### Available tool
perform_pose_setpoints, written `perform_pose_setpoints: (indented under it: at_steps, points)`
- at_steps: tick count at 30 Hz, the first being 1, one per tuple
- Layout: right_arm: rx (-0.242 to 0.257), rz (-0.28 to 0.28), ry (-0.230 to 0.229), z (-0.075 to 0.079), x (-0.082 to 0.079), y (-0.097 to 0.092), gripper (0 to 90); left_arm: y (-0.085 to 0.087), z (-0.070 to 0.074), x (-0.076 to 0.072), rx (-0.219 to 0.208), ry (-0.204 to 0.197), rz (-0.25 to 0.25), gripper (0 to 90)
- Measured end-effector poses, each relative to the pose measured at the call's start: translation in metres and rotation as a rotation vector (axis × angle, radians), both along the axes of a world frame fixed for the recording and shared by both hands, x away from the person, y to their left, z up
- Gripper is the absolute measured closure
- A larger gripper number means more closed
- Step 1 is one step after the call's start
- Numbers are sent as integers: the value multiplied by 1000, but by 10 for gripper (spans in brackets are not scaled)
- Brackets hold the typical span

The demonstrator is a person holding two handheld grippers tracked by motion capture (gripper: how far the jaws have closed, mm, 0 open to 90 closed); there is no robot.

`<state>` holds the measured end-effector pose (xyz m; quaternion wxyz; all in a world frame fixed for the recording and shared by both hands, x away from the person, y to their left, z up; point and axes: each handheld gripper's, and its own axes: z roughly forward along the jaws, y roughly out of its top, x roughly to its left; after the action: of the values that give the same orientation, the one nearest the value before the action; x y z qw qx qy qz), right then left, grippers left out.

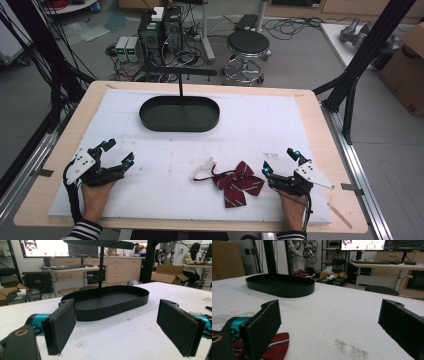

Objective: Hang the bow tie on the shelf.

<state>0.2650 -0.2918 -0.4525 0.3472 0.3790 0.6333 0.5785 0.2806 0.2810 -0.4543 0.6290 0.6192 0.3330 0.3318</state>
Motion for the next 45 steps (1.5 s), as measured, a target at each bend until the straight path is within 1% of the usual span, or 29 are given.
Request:
perform_pose_setpoints:
  at_steps: [2, 3, 7, 8, 14, 17, 19, 25, 26, 27, 30, 31, 32, 33, 37, 38, 39, 42, 43, 44, 45]
  points:
    - [4, 1, 5, 0, 1, -1, 35, 0, 0, 0, 2, 0, -1, 163]
    - [14, 1, 10, 0, 0, -1, 35, 0, 0, 0, 4, -1, 0, 163]
    - [13, -2, 6, 0, 1, -1, 35, 0, 0, 0, 5, 1, -1, 163]
    - [13, -15, 7, 0, 1, -1, 35, 0, 0, 0, 4, 1, -1, 163]
    - [28, -24, 17, 0, 1, -2, 35, -1, 0, 1, 10, 3, -1, 163]
    - [22, -24, 19, 0, 2, -1, 35, -1, 0, 0, 13, 3, 0, 163]
    - [18, -24, 24, 0, 2, -1, 35, -1, 0, 1, 8, 4, 1, 163]
    - [6, -20, 23, 1, 2, 0, 35, -1, 0, 0, 12, 3, 0, 163]
    - [5, -21, 39, 1, 3, 0, 35, -1, 0, 0, 10, 2, 0, 163]
    - [5, -21, 39, 1, 3, 0, 35, -1, 0, 0, 10, 2, 0, 163]
    - [-22, 0, 57, 4, 5, 3, 35, -1, 0, 1, 9, 2, 1, 163]
    - [-70, 17, 49, 9, 7, 6, 36, -1, 0, 1, 9, 2, 2, 163]
    - [-85, 26, 57, 12, 7, 9, 36, -1, 0, 1, 9, 2, 2, 163]
    - [-85, 26, 57, 12, 7, 9, 36, -1, 0, 0, 8, 4, 3, 163]
    - [-136, 72, 80, 25, 12, 19, 36, -1, 0, 0, 11, 2, 1, 163]
    - [-157, 91, 101, 30, 13, 25, 36, -1, 0, 0, 12, 1, 2, 163]
    - [-157, 91, 101, 30, 13, 25, 36, -1, 0, 0, 13, 2, 1, 163]
    - [-174, 119, 117, 36, 16, 31, 36, -1, 0, 0, 12, 1, 3, 163]
    - [-184, 138, 135, 39, 17, 35, 36, -1, 0, 0, 11, 1, 3, 163]
    - [-193, 145, 144, 41, 18, 37, 36, -1, 0, 0, 13, 1, 4, 163]
    - [-193, 145, 144, 41, 18, 37, 36, -1, 0, 0, 12, 2, 4, 163]
